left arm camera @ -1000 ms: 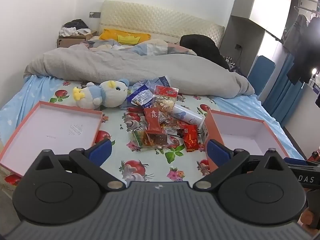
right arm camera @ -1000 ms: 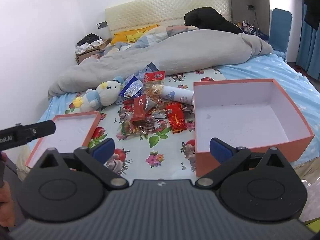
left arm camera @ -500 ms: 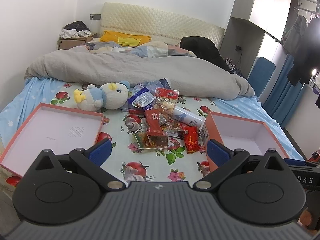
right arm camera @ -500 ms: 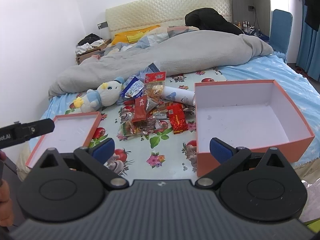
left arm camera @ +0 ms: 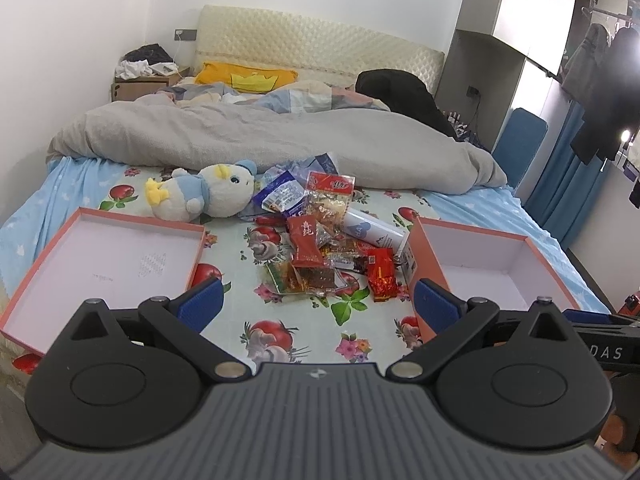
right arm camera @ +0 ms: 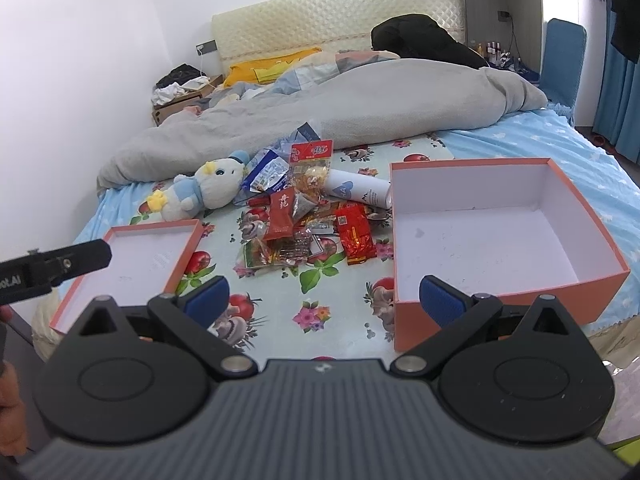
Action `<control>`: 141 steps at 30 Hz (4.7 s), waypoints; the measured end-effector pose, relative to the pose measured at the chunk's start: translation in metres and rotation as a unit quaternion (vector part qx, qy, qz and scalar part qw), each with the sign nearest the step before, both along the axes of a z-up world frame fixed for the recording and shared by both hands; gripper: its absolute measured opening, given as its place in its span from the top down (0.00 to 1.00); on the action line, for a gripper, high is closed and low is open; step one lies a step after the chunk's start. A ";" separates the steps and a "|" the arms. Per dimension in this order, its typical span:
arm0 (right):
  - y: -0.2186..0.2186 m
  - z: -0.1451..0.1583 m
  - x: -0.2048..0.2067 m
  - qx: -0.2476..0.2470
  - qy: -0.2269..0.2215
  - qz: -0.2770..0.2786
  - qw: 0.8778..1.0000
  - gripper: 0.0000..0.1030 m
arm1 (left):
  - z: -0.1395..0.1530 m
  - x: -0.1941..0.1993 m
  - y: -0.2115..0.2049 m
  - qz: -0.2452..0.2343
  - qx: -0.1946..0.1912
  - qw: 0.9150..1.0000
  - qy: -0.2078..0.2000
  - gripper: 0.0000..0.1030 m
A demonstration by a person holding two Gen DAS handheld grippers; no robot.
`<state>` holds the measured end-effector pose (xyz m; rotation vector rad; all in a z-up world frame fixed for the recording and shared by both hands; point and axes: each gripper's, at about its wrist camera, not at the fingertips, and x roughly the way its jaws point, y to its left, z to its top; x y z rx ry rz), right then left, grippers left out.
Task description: Organize snacks
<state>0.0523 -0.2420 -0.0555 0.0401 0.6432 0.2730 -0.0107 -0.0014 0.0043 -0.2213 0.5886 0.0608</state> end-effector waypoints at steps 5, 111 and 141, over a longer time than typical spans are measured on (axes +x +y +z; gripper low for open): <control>0.000 -0.002 0.002 -0.001 0.004 -0.003 1.000 0.00 | -0.003 0.004 0.001 0.001 0.000 1.000 0.004 0.00; 0.076 -0.138 0.215 -0.105 0.105 0.005 0.989 0.35 | -0.213 0.261 0.083 0.009 -0.075 0.971 0.227 0.27; 0.101 -0.198 0.297 -0.225 0.106 0.015 0.968 0.36 | -0.256 0.291 0.097 0.002 -0.175 0.962 0.211 0.84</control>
